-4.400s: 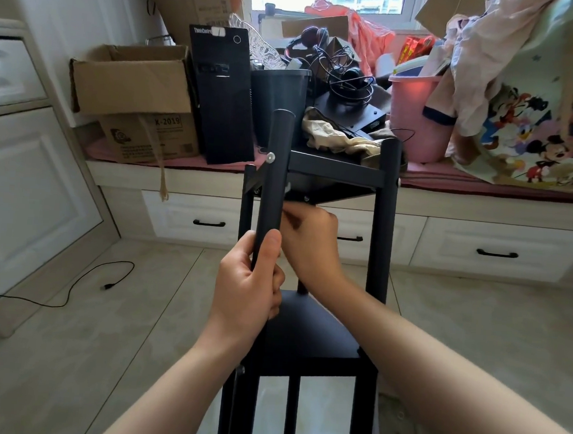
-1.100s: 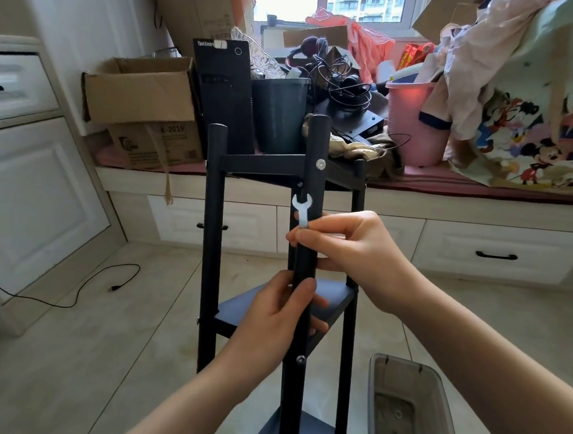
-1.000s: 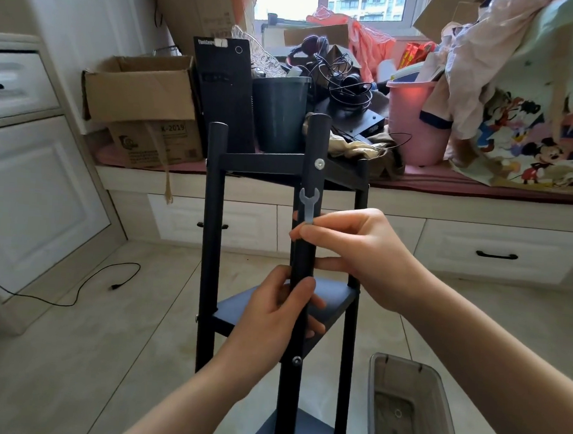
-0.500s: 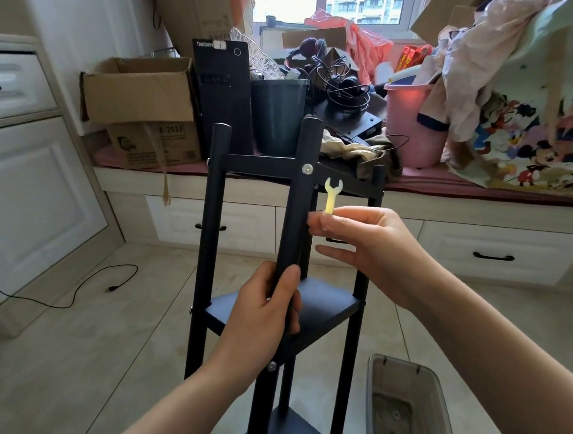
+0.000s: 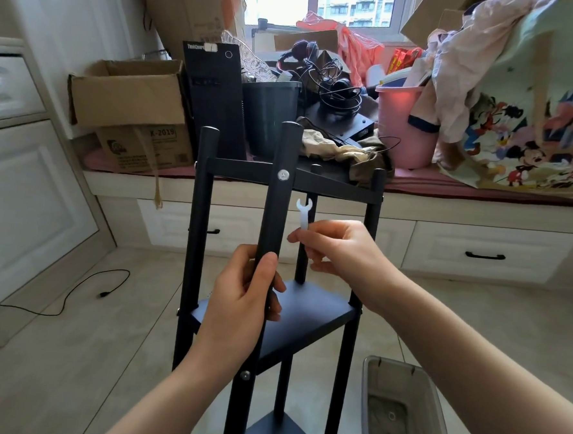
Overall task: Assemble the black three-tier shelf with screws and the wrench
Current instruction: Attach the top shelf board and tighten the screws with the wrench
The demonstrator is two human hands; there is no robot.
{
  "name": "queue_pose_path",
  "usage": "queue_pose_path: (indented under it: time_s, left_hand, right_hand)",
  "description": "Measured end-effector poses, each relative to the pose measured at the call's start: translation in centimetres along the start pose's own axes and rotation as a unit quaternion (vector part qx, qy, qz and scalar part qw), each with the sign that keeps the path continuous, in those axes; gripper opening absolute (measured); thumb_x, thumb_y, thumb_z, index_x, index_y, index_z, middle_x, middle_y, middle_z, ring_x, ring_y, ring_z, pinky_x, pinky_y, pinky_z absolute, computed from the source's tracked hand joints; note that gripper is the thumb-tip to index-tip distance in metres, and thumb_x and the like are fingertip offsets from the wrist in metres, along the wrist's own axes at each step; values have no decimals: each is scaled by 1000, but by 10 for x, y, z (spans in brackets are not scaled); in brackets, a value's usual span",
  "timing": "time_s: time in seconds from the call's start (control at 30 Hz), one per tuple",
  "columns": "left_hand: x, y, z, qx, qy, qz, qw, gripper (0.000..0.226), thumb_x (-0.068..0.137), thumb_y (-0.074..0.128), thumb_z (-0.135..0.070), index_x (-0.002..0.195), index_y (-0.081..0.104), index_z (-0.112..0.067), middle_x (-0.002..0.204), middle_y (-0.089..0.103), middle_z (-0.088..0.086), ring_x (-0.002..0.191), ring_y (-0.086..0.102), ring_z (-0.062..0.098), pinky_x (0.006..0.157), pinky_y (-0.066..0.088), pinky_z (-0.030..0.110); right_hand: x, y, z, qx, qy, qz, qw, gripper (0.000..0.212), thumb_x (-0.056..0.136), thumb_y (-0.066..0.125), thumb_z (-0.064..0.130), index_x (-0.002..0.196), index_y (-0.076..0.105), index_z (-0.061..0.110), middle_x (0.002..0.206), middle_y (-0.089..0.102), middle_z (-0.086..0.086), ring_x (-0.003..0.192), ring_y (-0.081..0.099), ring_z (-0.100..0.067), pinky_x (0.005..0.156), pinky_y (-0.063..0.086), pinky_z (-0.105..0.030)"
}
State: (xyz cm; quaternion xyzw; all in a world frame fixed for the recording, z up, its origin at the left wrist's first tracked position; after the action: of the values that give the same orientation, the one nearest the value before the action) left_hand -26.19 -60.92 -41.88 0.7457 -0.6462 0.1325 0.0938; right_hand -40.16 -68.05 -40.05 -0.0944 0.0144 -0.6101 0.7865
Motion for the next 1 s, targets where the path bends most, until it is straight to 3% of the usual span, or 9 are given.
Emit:
queue_pose_path:
  time_s: [0.23,0.47,0.83,1.0]
  left_hand:
    - [4,-7,0,16,24,-21,999,13,103,46,-29,104,57,-23,73,62,5,55,53,12,52,47,19]
    - [11,-9,-1,12,39,-66,997,12,101,53,-31,92,56,-24,64,37,2,53,34,14,45,32,19]
    - [12,14,-6,10,50,-69,996,13,101,54,-32,90,56,-25,63,41,-3,56,36,15,53,30,27]
    - [10,19,-7,4,45,-64,997,15,100,54,-33,86,58,-33,62,42,-3,54,38,12,49,32,21]
  right_hand:
    - [11,9,3,12,-6,-17,1000,16,92,63,18,89,77,10,62,52,4,60,49,-8,64,48,-22]
    - [15,20,3,36,-5,-17,999,18,92,61,14,81,75,11,59,49,5,57,46,-8,64,46,-25]
    - [9,-12,-1,13,-18,-29,999,18,94,60,15,88,76,9,61,52,5,59,48,-6,58,46,-17]
    - [8,-15,2,9,-18,-27,999,19,94,60,15,85,76,11,59,52,8,59,48,-7,60,45,-19]
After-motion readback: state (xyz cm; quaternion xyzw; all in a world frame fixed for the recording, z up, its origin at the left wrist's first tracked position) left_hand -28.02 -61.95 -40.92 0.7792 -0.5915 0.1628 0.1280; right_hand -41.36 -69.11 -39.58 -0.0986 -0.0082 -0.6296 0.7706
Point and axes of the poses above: each hand's wrist, its own x-axis towards the middle knuckle, its own y-axis out of the palm, z = x × y, the point moved 9 cm from there along x, towards the middle knuckle
